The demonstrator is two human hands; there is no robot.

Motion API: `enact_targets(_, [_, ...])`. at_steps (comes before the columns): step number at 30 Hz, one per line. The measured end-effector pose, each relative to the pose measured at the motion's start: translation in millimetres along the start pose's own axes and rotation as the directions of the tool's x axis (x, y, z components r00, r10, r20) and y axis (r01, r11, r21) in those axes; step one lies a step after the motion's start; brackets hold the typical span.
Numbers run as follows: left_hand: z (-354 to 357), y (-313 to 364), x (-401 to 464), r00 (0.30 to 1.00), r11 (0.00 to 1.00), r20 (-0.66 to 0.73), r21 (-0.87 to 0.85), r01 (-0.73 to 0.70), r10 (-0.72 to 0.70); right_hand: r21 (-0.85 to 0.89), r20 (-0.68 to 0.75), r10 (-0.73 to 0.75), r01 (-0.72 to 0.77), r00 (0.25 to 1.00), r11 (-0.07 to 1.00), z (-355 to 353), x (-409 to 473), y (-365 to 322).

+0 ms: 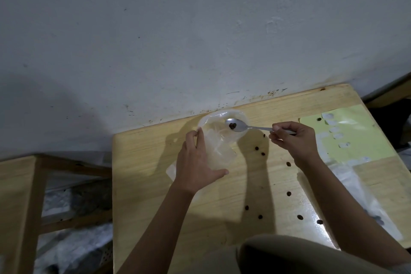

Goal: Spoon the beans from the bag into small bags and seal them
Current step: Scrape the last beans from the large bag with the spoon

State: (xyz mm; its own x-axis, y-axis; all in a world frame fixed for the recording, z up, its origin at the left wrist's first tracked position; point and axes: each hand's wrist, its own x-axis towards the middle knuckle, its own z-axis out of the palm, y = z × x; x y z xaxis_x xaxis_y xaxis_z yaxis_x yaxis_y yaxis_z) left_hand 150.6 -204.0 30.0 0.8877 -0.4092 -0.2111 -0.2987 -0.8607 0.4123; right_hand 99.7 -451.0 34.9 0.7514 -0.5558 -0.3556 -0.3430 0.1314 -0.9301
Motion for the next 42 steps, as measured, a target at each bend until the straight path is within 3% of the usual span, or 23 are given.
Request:
enact_targets(8, [3.4,0.0,4.4,0.999,0.991,-0.026,-0.125,0.041,-0.044,-0.053,0.073,-0.096,0.1,0.993,0.994,5.6,-20.7,-21.9])
enact_targets(12, [4.4,2.6,5.7,0.997,0.982,-0.029,-0.18,0.062,-0.069,-0.324,0.125,-0.297,0.322,0.947,0.89,15.5,-34.1,-28.4])
enact_targets(14, [3.7,4.5,6.2,0.995,0.973,-0.029,-0.216,0.084,-0.092,-0.385,0.127,-0.449,0.461,0.884,0.799,19.4,-39.7,-31.3])
enact_targets(16, [1.5,7.5,6.5,0.992,0.963,-0.034,-0.247,0.107,-0.119,-0.387,0.071,-0.519,0.503,0.852,0.773,21.5,-41.7,-32.2])
enact_targets(21, [-9.2,15.9,8.8,0.99,0.955,-0.064,-0.279,0.103,-0.126,-0.418,-0.029,-0.376,0.33,0.926,0.846,26.6,-37.5,-27.7])
enact_targets(28, [-12.8,22.5,5.9,0.991,0.965,-0.077,-0.245,0.087,-0.109,-0.088,-0.123,-0.157,0.146,0.98,0.985,42.6,-37.6,-28.1])
enact_targets(34, [-6.7,27.0,-3.0,0.996,0.971,-0.051,-0.231,0.063,-0.077,-0.048,-0.071,-0.135,0.132,0.988,0.99,59.7,-32.2,-21.7])
enact_targets(42, [-5.0,25.9,-2.3,0.996,0.969,-0.044,-0.24,0.061,-0.074,-0.287,-0.065,-0.325,0.294,0.944,0.912,72.0,-22.5,-2.0])
